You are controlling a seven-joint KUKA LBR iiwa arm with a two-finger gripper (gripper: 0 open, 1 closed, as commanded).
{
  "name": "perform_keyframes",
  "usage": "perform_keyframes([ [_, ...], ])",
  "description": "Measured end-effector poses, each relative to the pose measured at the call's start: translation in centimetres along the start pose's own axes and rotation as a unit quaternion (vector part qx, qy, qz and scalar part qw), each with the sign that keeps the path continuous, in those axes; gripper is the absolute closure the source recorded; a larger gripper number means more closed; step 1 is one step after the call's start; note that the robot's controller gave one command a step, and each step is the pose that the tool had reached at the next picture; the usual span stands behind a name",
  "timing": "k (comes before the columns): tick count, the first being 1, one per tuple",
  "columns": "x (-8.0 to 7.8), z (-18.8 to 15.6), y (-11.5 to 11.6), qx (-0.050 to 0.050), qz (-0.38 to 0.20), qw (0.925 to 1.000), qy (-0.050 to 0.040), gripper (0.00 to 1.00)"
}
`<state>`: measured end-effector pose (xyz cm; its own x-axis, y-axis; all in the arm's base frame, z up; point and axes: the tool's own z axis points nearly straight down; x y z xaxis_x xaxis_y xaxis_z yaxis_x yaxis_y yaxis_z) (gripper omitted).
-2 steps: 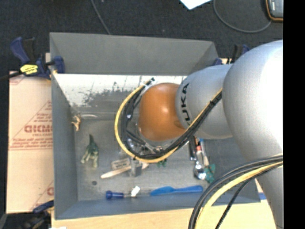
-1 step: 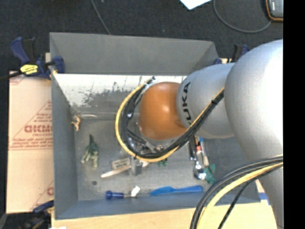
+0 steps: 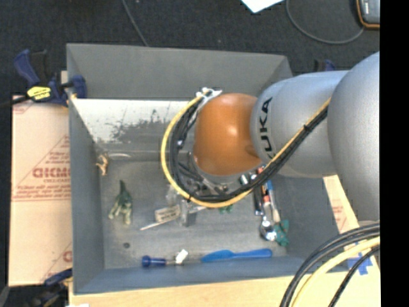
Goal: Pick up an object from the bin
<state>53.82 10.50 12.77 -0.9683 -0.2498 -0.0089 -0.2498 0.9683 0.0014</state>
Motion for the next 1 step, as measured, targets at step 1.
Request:
perform_keyframes([
  [1, 0.00, -4.50, -0.02, 0.000, 0.001, 1.0000, 0.0011, 1.00],
])
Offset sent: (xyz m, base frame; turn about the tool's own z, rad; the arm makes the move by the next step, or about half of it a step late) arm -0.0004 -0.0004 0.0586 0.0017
